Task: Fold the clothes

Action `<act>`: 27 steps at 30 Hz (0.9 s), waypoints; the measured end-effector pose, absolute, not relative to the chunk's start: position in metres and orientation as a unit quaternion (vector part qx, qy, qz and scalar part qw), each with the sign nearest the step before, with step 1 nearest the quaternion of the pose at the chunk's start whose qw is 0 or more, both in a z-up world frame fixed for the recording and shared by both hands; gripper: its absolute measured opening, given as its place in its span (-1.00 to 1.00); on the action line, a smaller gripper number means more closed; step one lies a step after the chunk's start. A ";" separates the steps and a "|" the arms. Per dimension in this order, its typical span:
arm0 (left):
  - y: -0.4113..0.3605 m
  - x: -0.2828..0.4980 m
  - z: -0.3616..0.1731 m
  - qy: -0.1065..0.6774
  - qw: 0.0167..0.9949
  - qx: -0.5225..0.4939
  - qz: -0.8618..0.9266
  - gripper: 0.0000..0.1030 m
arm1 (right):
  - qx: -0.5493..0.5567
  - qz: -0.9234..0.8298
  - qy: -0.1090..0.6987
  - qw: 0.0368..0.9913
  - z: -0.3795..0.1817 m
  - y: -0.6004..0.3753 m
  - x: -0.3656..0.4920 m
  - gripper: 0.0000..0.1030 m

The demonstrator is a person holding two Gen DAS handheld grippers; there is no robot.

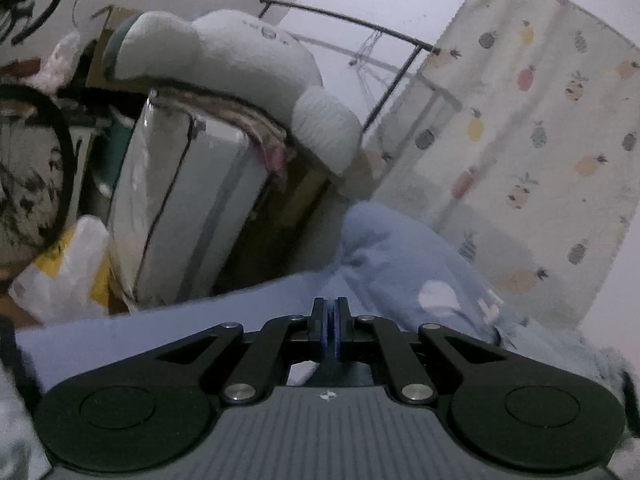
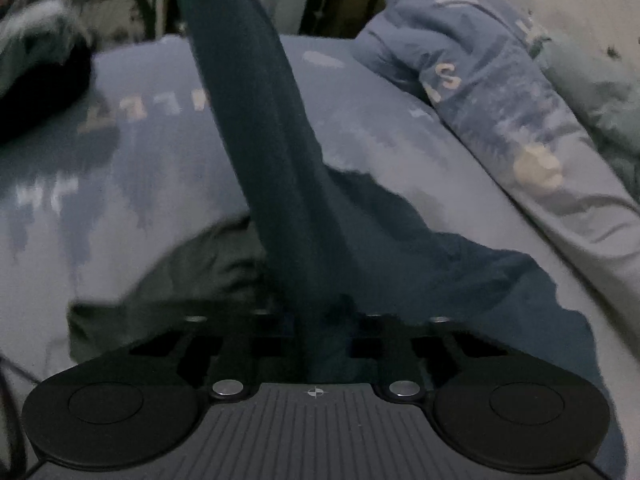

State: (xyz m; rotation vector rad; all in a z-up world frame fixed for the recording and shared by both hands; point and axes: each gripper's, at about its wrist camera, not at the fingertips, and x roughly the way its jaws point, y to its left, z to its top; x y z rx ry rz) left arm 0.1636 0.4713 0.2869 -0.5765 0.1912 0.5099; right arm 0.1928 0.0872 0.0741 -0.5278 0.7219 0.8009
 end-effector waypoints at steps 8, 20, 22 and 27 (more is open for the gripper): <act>0.484 0.202 0.280 0.113 0.912 -0.265 0.293 -0.96 | -0.203 0.407 0.399 0.797 0.076 0.111 0.236 -0.93; 0.431 0.177 0.188 0.220 0.923 -0.242 0.202 -0.96 | -0.256 0.434 0.393 0.769 0.085 0.196 0.253 -0.93; 0.424 0.159 0.194 0.211 0.933 -0.226 0.185 -0.97 | -0.259 0.425 0.393 0.773 0.089 0.207 0.263 -0.93; 0.404 0.107 0.206 0.208 0.945 -0.216 0.131 -0.96 | -0.275 0.397 0.412 0.773 0.079 0.228 0.283 -0.93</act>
